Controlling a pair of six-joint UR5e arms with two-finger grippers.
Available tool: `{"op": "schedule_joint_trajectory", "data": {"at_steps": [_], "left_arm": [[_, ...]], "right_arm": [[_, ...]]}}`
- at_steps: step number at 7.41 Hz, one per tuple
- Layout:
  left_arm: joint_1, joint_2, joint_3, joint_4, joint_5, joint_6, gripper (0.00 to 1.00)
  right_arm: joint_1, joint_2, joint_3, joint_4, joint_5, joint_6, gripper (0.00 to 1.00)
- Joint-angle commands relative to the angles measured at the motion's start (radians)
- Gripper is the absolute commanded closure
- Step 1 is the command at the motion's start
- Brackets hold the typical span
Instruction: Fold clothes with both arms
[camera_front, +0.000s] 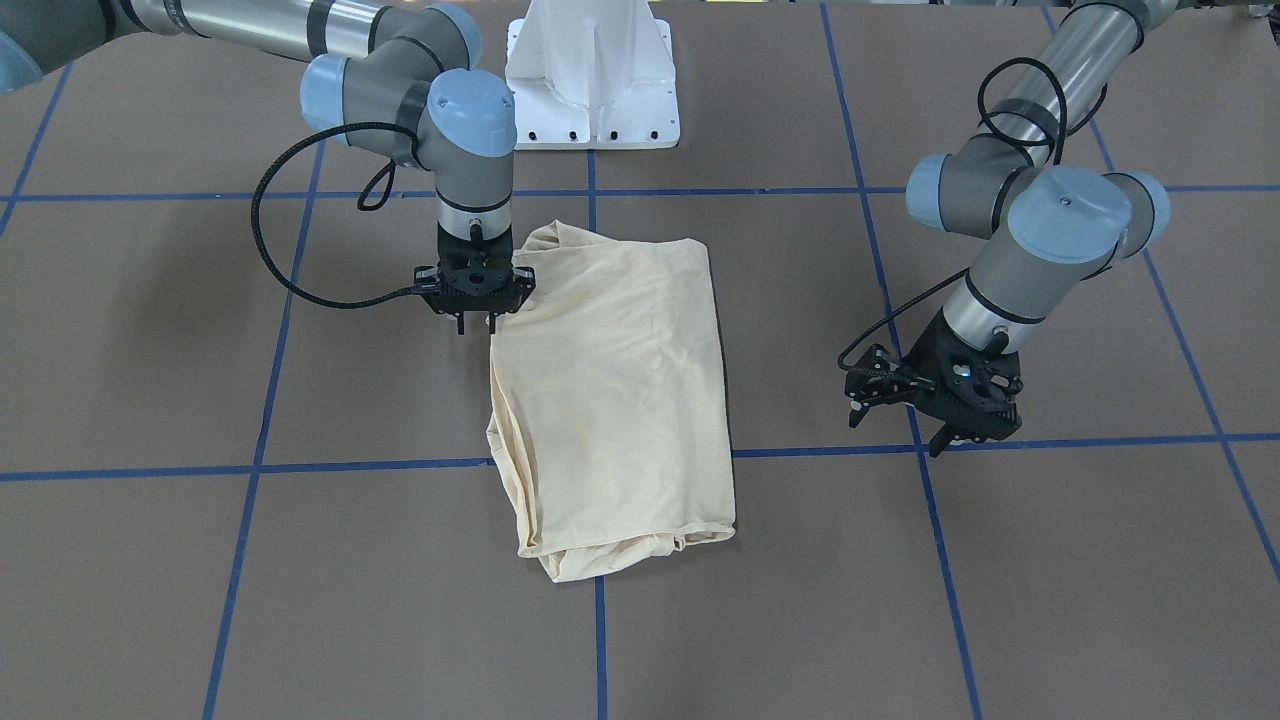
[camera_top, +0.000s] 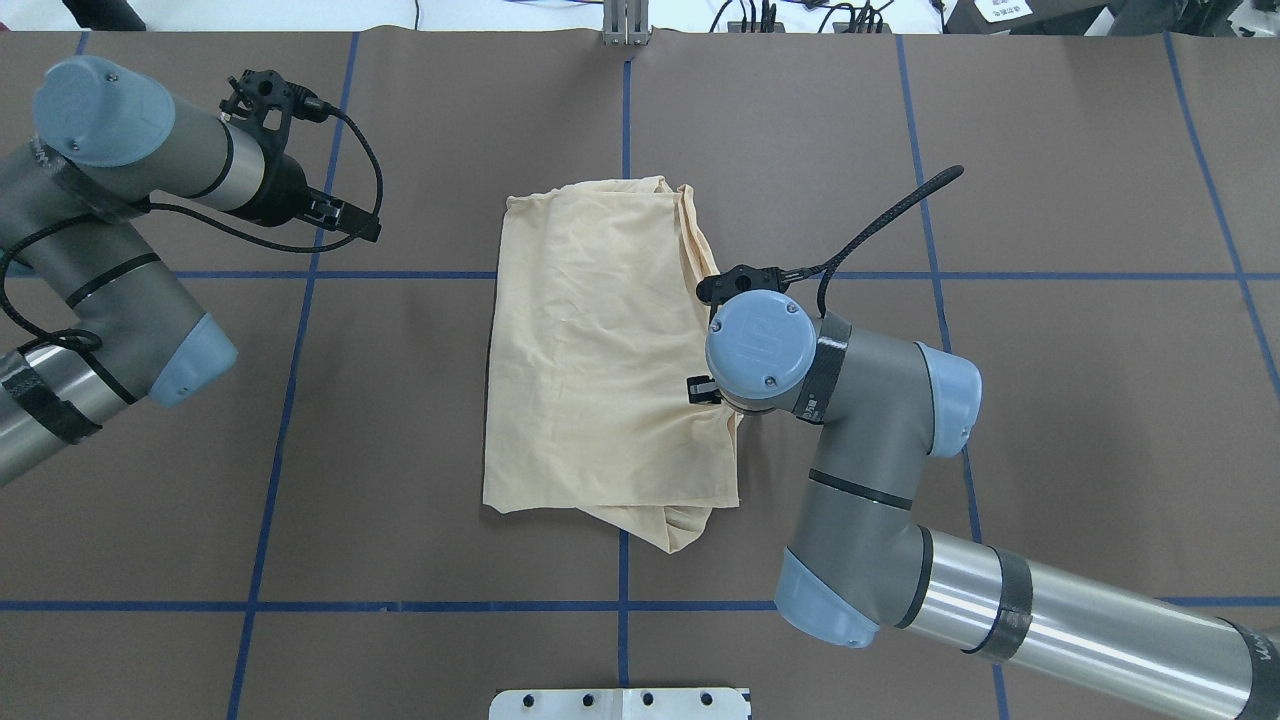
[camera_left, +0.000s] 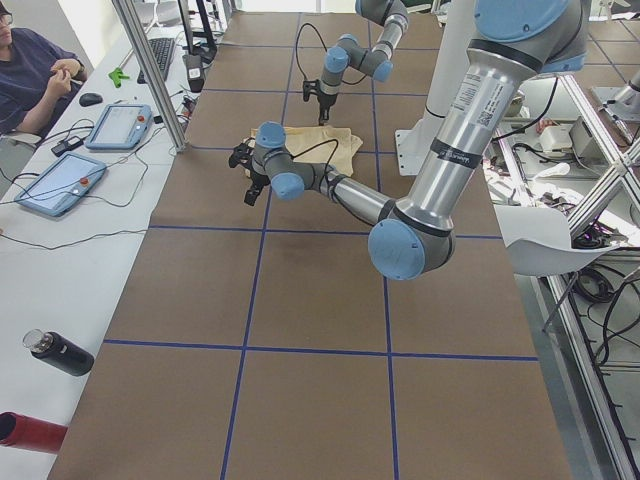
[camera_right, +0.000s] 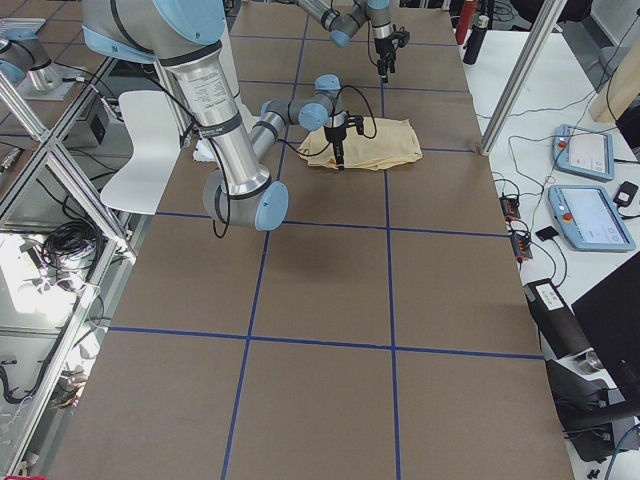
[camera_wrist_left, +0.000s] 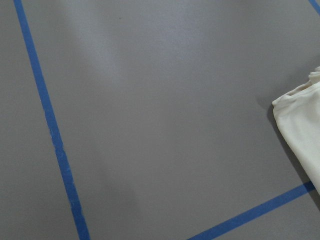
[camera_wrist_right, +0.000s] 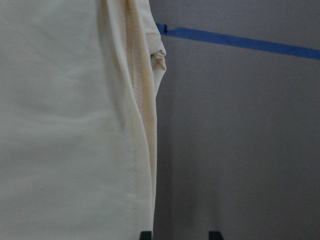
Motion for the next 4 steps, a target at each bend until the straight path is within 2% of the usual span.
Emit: {"op": "schedule_joint_trajectory", "data": {"at_steps": [1, 2, 4], "left_arm": [[0.008, -0.002, -0.040, 0.001, -0.005, -0.078, 0.00], [0.066, 0.013, -0.089, 0.002, 0.000, -0.185, 0.00], [0.222, 0.030, -0.212, 0.003, 0.010, -0.450, 0.00]], "right_arm": [[0.031, -0.026, 0.004, 0.131, 0.012, 0.009, 0.00], [0.032, -0.063, 0.022, 0.188, 0.043, 0.023, 0.00], [0.038, -0.164, 0.155, 0.190, 0.071, 0.046, 0.00]]}}
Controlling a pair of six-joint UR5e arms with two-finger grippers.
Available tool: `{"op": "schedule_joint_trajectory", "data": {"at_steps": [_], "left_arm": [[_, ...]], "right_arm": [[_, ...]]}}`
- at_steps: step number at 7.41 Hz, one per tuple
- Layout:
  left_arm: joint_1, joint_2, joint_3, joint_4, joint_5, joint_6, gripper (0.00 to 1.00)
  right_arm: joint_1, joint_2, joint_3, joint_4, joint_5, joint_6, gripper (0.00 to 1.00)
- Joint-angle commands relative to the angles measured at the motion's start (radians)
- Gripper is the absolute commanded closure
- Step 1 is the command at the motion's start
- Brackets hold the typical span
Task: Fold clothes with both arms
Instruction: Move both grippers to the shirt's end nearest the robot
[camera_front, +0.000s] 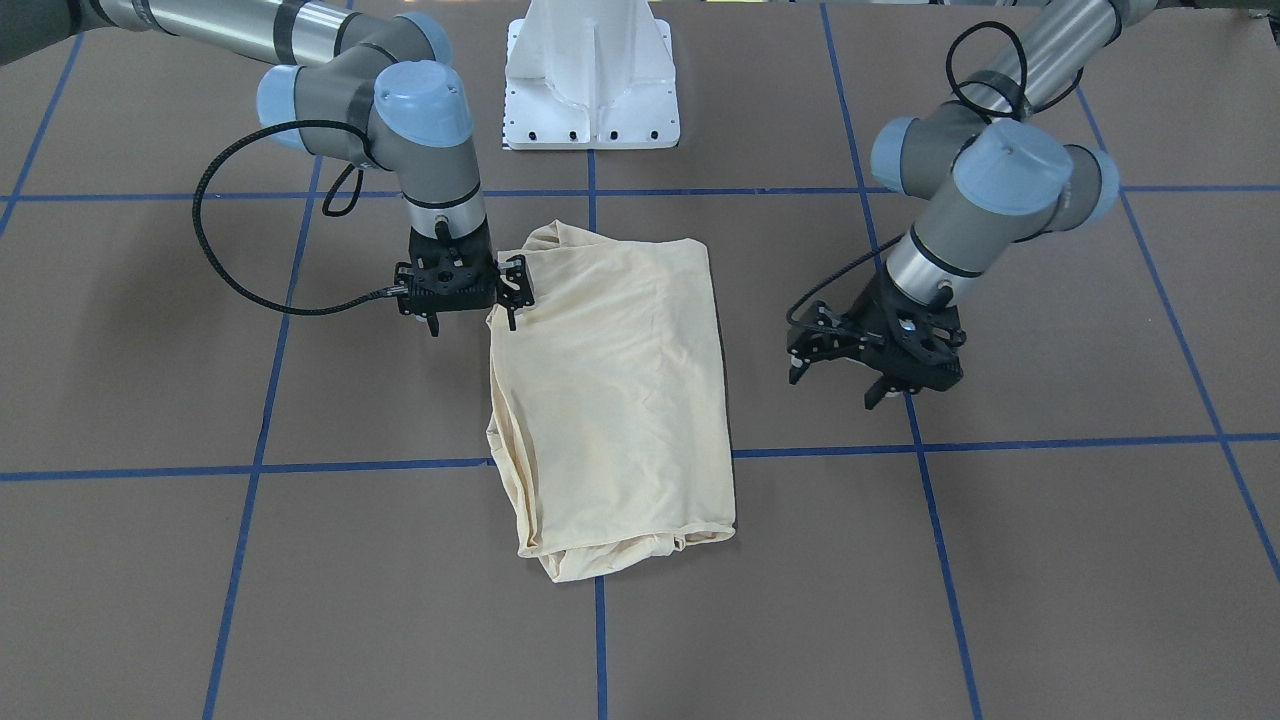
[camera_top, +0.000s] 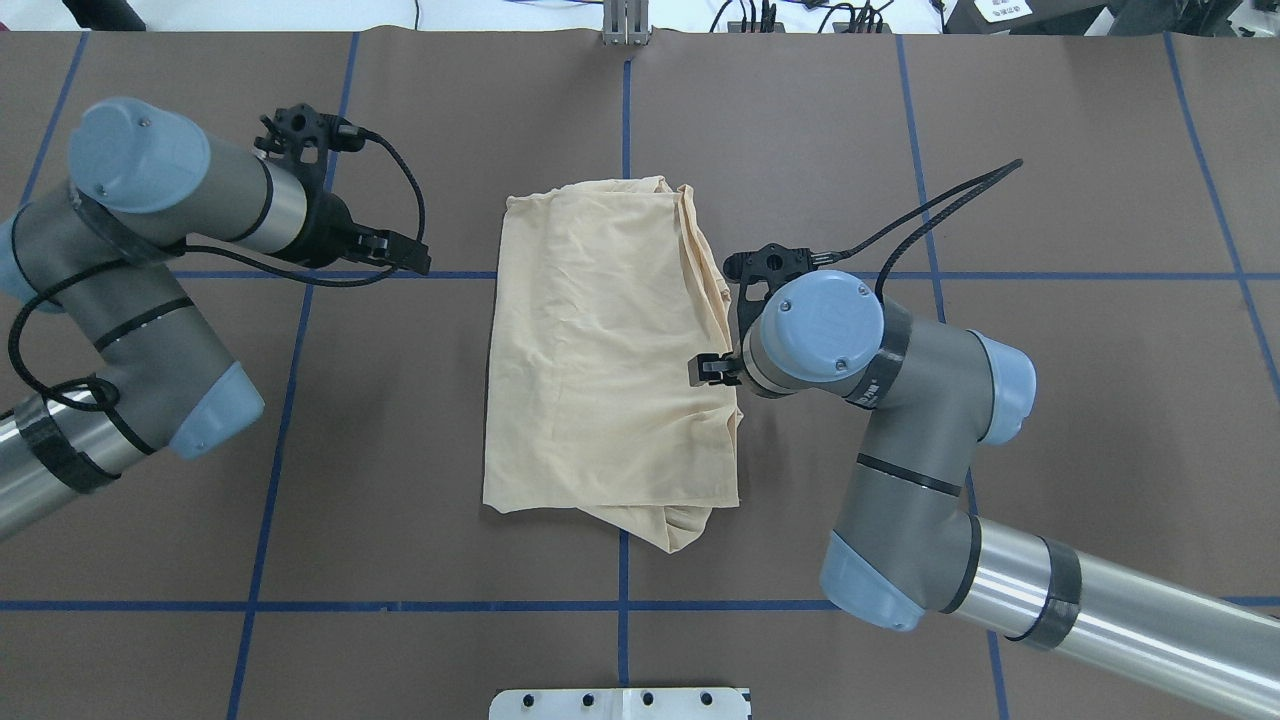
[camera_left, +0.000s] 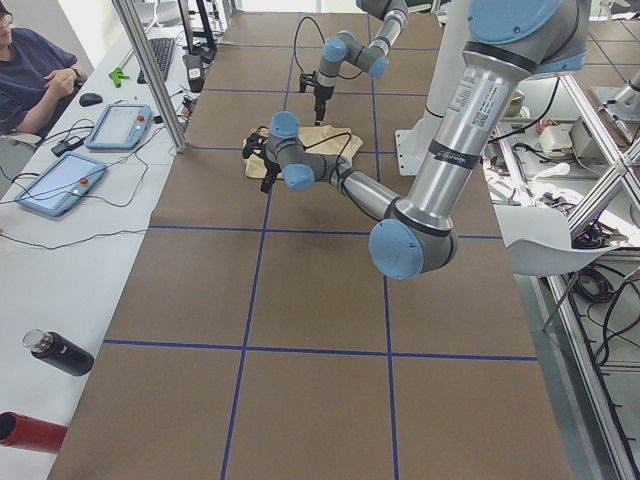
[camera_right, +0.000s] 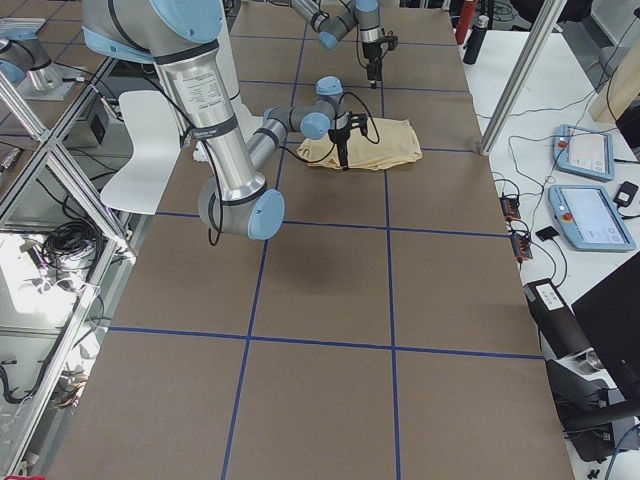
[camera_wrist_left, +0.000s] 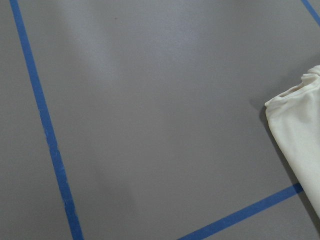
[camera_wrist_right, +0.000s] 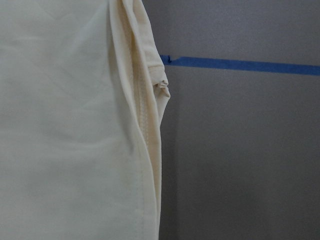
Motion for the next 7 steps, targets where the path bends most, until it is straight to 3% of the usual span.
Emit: {"op": "schedule_joint_trajectory", "data": {"at_steps": [1, 2, 4, 6, 7], "left_arm": [[0.195, 0.040, -0.128, 0.016, 0.060, -0.255, 0.00], [0.292, 0.038, -0.154, 0.073, 0.172, -0.316, 0.00], [0.348, 0.026, -0.152, 0.162, 0.190, -0.332, 0.01], [0.352, 0.025, -0.142, 0.162, 0.190, -0.332, 0.19], [0.352, 0.025, -0.138, 0.162, 0.190, -0.332, 0.22]], "right_arm": [[0.003, -0.119, 0.143, 0.013, 0.017, 0.025, 0.00], [0.003, -0.134, 0.165, 0.013, 0.015, 0.025, 0.00], [0.001, -0.132, 0.164, 0.013, 0.015, 0.026, 0.00], [-0.002, -0.131, 0.164, 0.013, 0.014, 0.026, 0.00], [-0.002, -0.131, 0.164, 0.013, 0.014, 0.026, 0.00]]}}
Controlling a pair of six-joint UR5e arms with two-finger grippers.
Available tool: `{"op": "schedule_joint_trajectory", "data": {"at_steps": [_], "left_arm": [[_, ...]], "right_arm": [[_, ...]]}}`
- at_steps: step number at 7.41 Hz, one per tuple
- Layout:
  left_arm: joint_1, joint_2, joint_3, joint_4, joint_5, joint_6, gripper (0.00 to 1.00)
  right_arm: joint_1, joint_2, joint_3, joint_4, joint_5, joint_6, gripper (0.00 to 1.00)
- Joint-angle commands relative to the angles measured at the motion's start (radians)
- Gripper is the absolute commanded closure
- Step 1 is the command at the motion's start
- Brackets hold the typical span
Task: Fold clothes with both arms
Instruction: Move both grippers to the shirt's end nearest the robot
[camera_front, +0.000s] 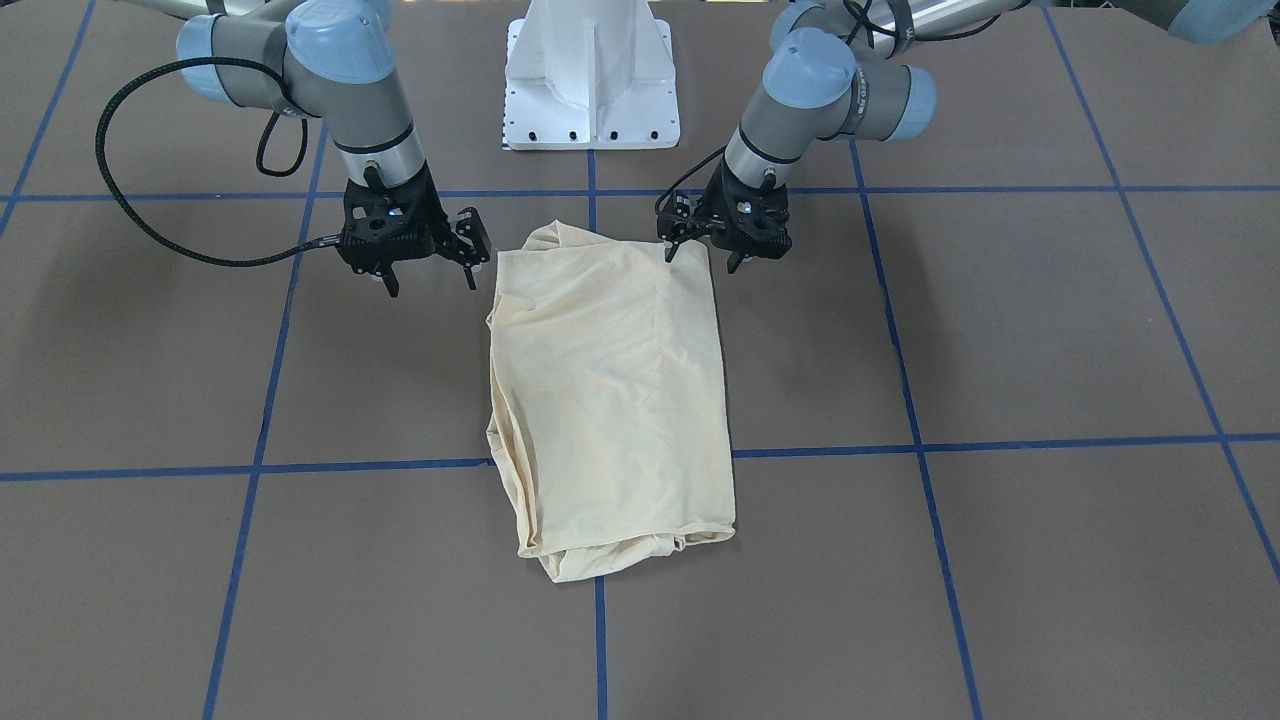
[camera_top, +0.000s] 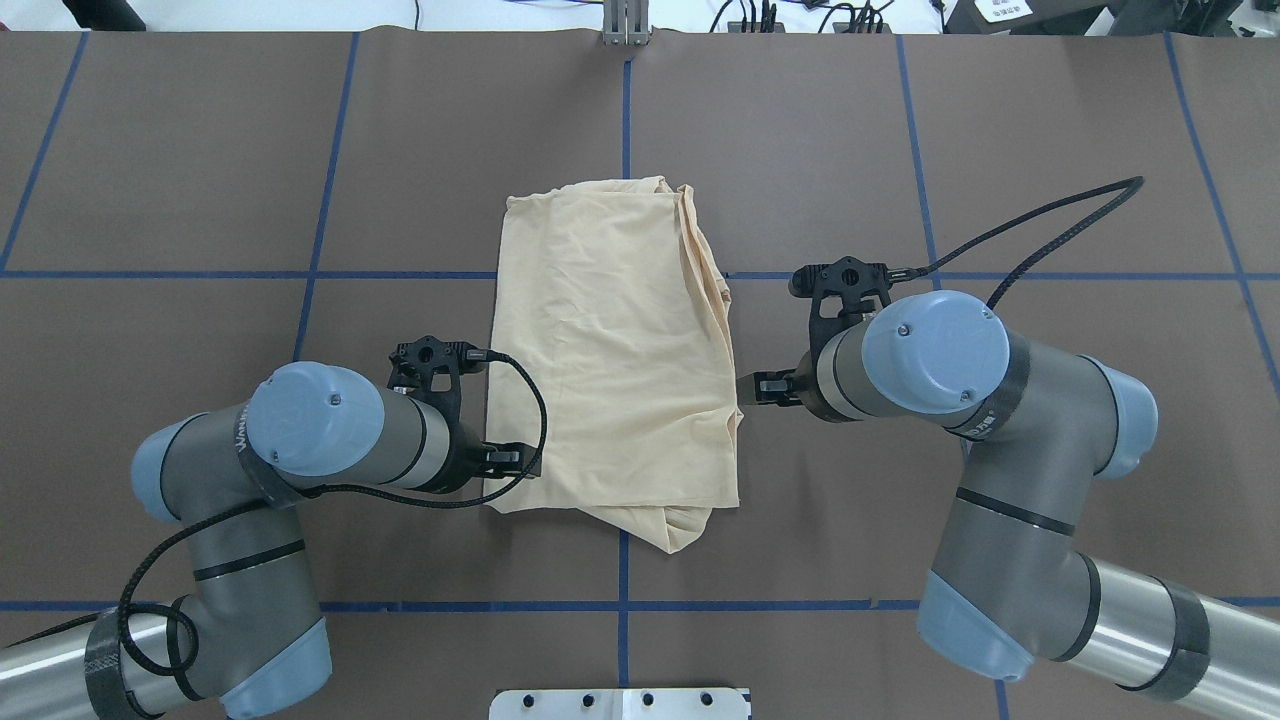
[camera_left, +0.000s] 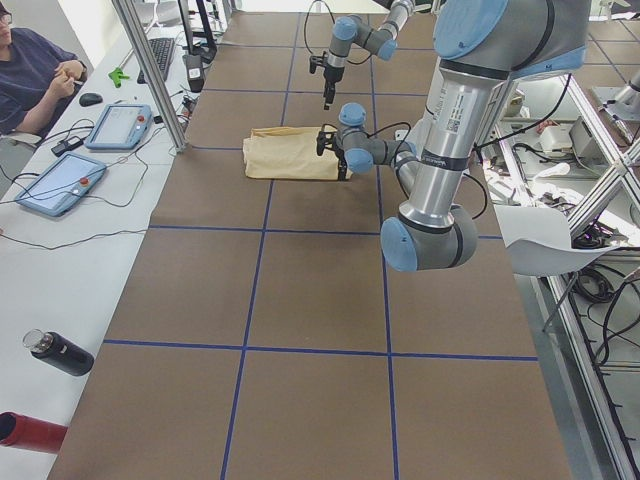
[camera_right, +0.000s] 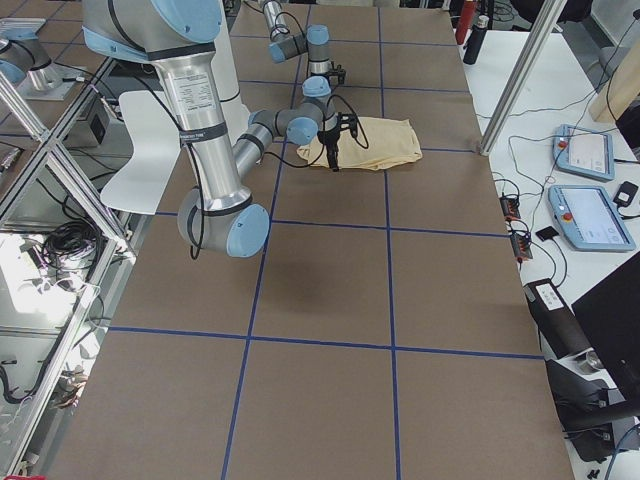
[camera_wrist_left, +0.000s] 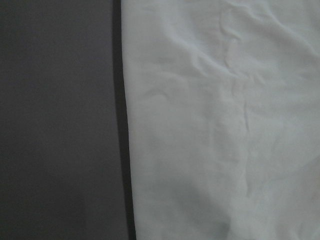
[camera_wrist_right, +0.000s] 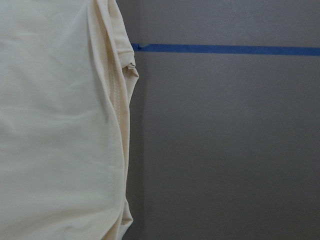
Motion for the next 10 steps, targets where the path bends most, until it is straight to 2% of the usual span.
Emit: {"op": "schedule_joint_trajectory", "data": {"at_steps": [1, 8, 9, 10], "left_arm": [[0.004, -0.001, 0.009, 0.002, 0.001, -0.001, 0.23], [0.030, -0.010, 0.026, 0.002, -0.002, -0.002, 0.35], [0.031, -0.016, 0.026, 0.003, -0.002, -0.002, 0.40], [0.031, -0.019, 0.026, 0.003, -0.002, -0.010, 0.55]], "right_arm": [[-0.001, 0.000, 0.000, 0.000, 0.000, 0.003, 0.00], [-0.002, -0.001, -0.001, 0.000, 0.000, 0.005, 0.00], [-0.002, -0.001, -0.001, 0.000, 0.000, 0.005, 0.00], [-0.002, -0.001, -0.001, 0.000, 0.000, 0.005, 0.00]]}}
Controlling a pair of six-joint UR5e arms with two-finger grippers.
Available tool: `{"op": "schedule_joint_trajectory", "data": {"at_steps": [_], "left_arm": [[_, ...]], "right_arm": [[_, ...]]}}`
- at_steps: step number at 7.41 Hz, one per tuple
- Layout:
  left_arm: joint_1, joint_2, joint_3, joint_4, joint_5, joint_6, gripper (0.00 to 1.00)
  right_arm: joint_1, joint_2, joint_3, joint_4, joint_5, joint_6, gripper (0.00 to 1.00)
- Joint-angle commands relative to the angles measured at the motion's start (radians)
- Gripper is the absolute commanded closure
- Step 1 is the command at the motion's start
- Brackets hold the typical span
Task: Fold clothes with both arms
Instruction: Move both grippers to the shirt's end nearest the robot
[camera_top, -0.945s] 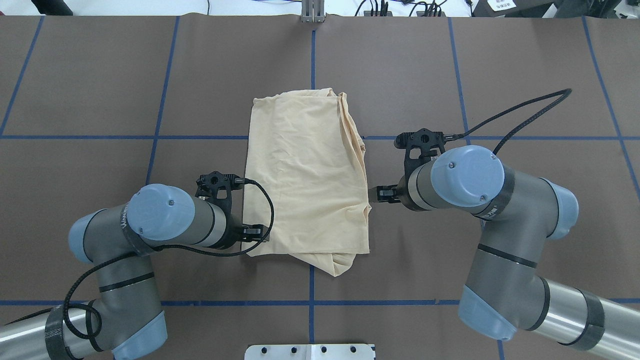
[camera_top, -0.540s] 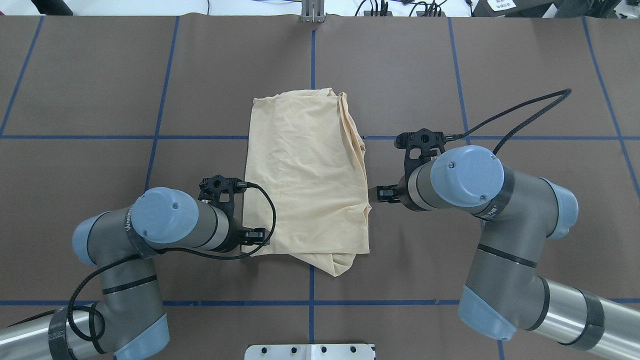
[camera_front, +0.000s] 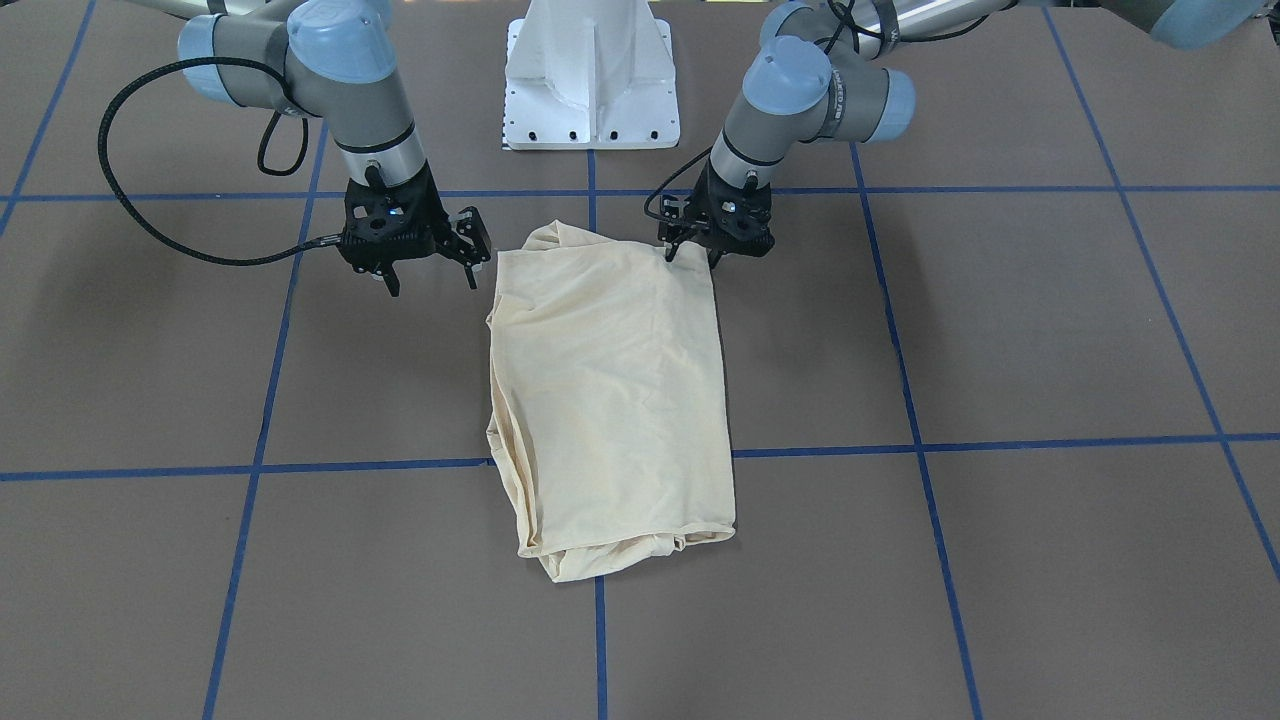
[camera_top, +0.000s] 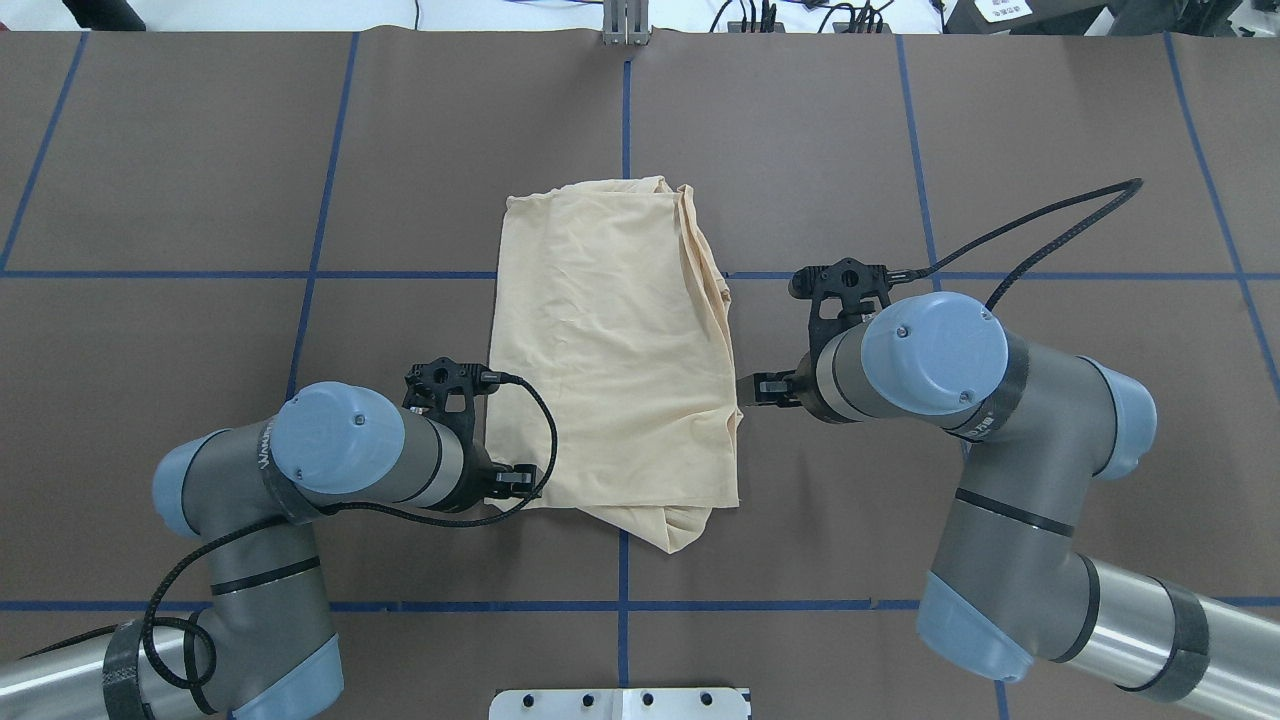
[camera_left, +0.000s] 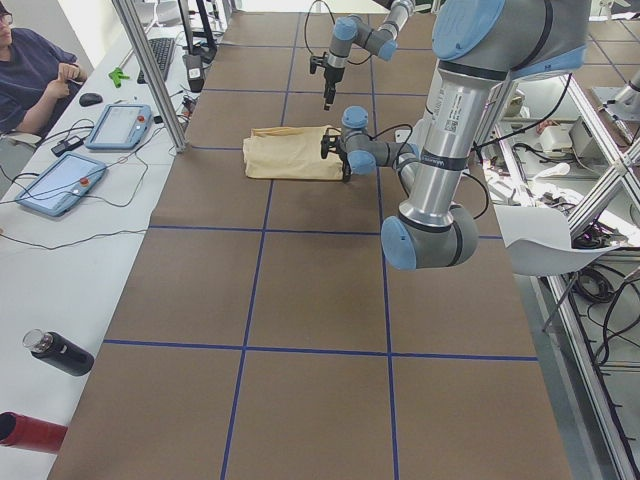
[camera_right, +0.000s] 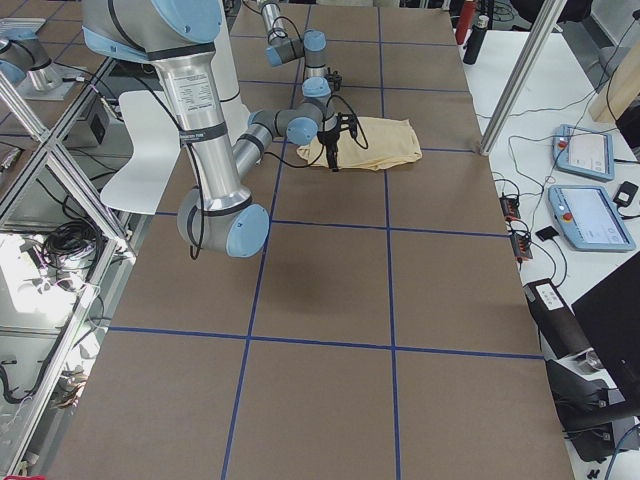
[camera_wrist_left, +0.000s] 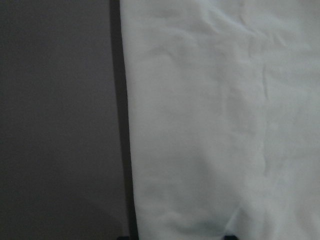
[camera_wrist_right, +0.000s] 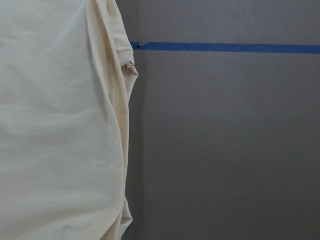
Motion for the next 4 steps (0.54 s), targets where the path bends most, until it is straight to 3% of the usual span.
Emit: {"op": "schedule_joint_trajectory", "data": {"at_steps": [1, 2, 4], "left_arm": [[0.001, -0.005, -0.003, -0.001, 0.003, -0.048, 0.86], [0.001, -0.003, -0.008, -0.001, 0.003, -0.065, 1.00], [0.000, 0.005, -0.017, 0.001, 0.001, -0.060, 1.00]], "right_arm": [[0.000, 0.000, -0.002, 0.000, 0.000, 0.000, 0.00], [0.000, 0.000, -0.002, 0.000, 0.000, 0.000, 0.00], [-0.016, 0.015, -0.003, 0.000, 0.000, 0.082, 0.00]]}}
